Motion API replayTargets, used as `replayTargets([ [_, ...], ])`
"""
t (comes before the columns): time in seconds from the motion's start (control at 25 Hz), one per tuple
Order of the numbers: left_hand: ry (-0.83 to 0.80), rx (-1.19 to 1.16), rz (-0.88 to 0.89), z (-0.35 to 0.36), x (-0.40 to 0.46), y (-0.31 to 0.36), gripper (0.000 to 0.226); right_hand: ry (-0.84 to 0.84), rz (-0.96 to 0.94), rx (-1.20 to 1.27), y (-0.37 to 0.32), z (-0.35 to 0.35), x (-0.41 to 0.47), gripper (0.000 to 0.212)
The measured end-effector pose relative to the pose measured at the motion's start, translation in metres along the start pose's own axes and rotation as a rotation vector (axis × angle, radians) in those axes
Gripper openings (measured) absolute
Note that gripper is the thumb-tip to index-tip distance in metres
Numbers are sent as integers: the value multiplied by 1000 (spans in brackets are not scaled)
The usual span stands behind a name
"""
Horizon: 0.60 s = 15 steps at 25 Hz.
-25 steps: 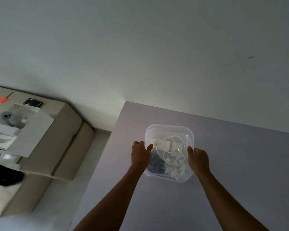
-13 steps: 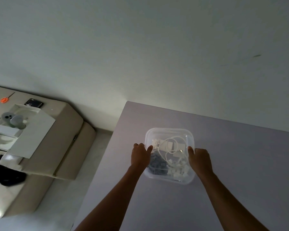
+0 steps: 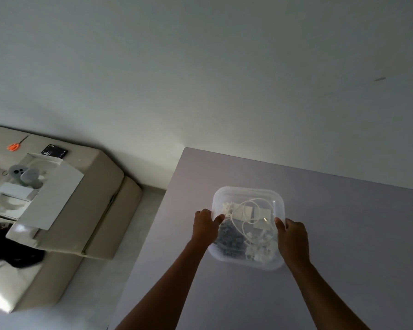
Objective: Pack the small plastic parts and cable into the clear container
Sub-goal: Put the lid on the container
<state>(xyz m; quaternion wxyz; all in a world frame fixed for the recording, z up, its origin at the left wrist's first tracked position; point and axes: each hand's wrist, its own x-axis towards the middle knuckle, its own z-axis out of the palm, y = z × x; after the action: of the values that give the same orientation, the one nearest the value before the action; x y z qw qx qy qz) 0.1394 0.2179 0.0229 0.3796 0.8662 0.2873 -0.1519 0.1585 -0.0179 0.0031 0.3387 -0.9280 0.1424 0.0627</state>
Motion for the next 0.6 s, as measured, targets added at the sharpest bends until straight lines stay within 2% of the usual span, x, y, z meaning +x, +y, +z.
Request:
replayTargets([
  [0.36, 113, -5, 51, 9, -4, 12, 48, 84, -24, 129, -1, -7, -2, 34],
  [0.6, 100, -21, 26, 7, -2, 17, 45, 78, -28, 149, 2, -3, -7, 36],
])
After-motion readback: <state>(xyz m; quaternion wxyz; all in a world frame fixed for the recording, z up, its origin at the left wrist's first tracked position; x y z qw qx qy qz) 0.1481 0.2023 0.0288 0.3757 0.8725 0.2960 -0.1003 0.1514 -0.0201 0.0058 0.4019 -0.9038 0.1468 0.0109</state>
